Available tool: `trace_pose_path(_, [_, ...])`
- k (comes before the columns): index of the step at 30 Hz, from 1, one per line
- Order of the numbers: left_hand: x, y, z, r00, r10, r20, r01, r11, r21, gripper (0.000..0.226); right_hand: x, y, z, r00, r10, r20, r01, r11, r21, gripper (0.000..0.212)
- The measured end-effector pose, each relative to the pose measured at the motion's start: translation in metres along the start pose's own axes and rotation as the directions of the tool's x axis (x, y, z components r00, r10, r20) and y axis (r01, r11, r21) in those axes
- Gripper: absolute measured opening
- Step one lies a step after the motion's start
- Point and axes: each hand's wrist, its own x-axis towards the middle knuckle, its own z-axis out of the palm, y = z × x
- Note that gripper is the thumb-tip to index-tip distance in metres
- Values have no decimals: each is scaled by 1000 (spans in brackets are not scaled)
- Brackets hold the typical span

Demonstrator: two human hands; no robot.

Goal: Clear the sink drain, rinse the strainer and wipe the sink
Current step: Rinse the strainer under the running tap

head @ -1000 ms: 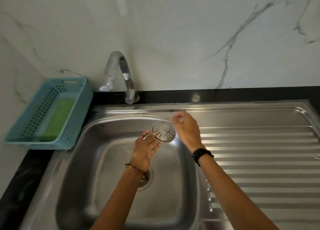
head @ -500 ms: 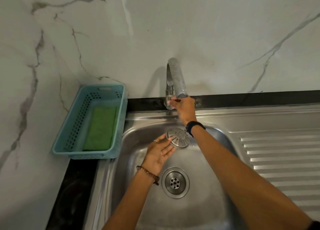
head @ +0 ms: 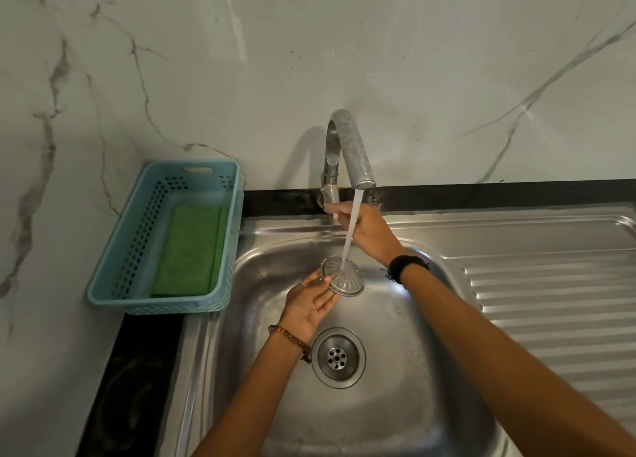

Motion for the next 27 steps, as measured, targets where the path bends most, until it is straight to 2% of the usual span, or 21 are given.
trace_pose_path(2, [-1, 1, -3, 1000, 19, -2, -19, 1000, -9, 37, -13, -1, 9, 998, -16, -57, 14, 1000, -26, 29])
trace_pose_path(3, [-1, 2, -5, 1000, 30, -5, -30, 999, -18, 37, -25, 1, 17, 998, -63, -15, 61, 991, -120, 30])
trace_pose_path(5, [0, 5, -9, 999, 53, -4, -53, 998, -35, 34, -52, 16, 33, 966, -183, 184, 243, 887, -392, 36])
trace_pose_path(6, [0, 7, -10, 998, 64, 3, -64, 997, -35, 32, -62, 26, 38, 941, -206, 267, 313, 830, -462, 39])
trace_pose_path(7, [0, 7, -10, 997, 74, 12, -74, 997, -26, 30, -69, 35, 42, 935, -208, 288, 328, 816, -476, 42])
trace_pose_path(9, [-1, 6, -8, 995, 94, 28, -94, 995, -16, 24, -78, 46, 48, 967, -175, 185, 239, 875, -421, 47])
trace_pose_path(11, [-3, 2, -5, 992, 115, 45, -114, 993, -18, 22, -85, 48, 57, 984, -137, 118, 175, 883, -436, 50])
trace_pose_path(14, [-4, -1, 0, 987, 143, 73, -143, 990, -2, 24, -89, 46, 64, 965, -208, 160, 263, 793, -549, 52])
trace_pose_path(15, [-4, -2, 1, 987, 146, 73, -147, 989, 0, 24, -86, 44, 63, 967, -203, 152, 254, 799, -546, 53])
trace_pose_path(17, [-5, -1, 4, 988, 140, 71, -140, 990, -2, 26, -80, 41, 57, 994, -101, 44, 110, 908, -403, 56])
trace_pose_path(19, [-7, -2, 5, 991, 128, 49, -129, 992, 8, 29, -73, 38, 49, 995, 93, -37, -96, 991, -97, 55])
trace_pose_path(22, [-6, -5, 0, 990, 141, 2, -141, 989, 39, 35, -62, 35, 33, 954, 298, 40, -296, 902, 314, 34])
trace_pose_path(24, [-3, -9, -3, 992, 124, -38, -124, 992, 11, 36, -58, 34, 22, 953, 299, 45, -294, 886, 358, 21])
trace_pose_path(27, [-5, -5, -1, 999, -12, -32, 8, 992, -125, 39, -64, 23, 15, 996, 49, 75, -62, 982, 179, 19])
